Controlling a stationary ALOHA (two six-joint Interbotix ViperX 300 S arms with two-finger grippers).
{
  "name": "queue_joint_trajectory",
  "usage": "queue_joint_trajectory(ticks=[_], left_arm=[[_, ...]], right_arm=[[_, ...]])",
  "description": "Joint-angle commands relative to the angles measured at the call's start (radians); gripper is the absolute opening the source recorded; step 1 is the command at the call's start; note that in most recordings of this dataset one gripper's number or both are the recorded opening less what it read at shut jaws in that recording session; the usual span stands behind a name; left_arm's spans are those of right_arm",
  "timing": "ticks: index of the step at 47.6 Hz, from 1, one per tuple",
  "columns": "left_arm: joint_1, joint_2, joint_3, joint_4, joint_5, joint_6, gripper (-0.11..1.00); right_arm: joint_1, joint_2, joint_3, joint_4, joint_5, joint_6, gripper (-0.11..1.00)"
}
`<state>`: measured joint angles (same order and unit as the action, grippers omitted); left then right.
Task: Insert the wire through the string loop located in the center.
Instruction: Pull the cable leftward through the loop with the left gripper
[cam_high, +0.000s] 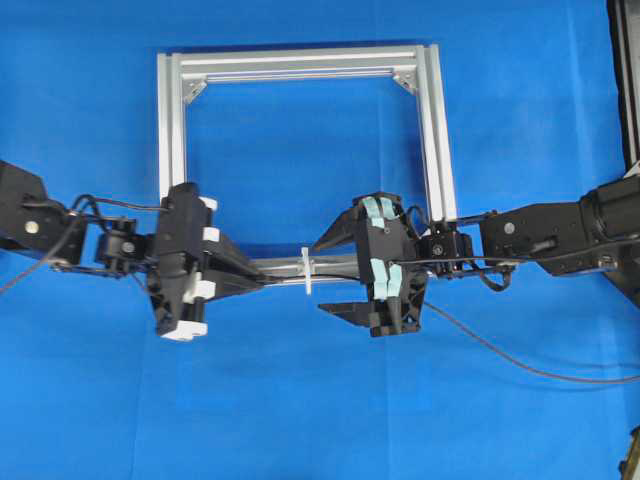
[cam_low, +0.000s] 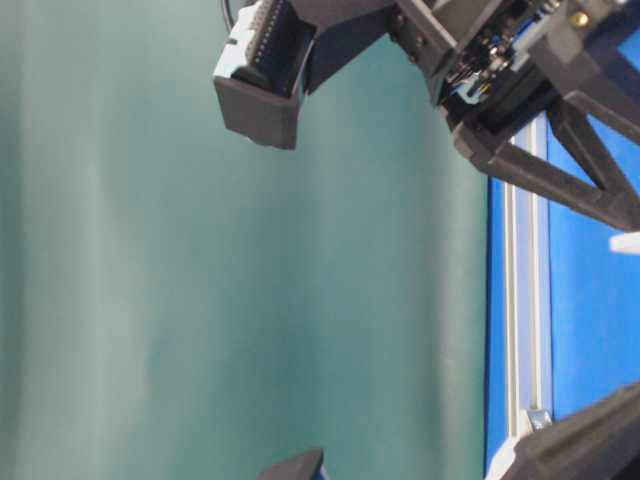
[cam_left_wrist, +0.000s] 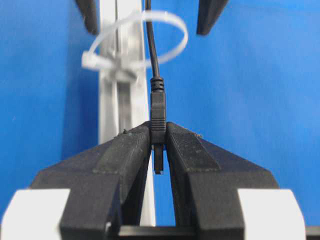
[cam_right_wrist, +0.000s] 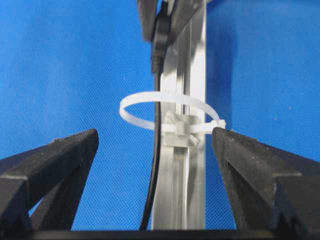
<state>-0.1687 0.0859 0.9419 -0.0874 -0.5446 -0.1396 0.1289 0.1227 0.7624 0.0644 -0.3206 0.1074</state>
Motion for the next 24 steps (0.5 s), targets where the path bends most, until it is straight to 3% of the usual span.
queue_joint_trajectory(ticks=[1, 24], left_arm=[[0.000, -0.066, 0.032, 0.002, -0.005, -0.003, 0.08], [-0.032, -0.330, 0.310, 0.002, 0.026, -0.049, 0.08]], right_arm=[[-0.002, -0.012, -0.014, 0.000, -0.003, 0.000, 0.90], [-0.002, -0.012, -0.032, -0.002, 0.000, 0.002, 0.90]])
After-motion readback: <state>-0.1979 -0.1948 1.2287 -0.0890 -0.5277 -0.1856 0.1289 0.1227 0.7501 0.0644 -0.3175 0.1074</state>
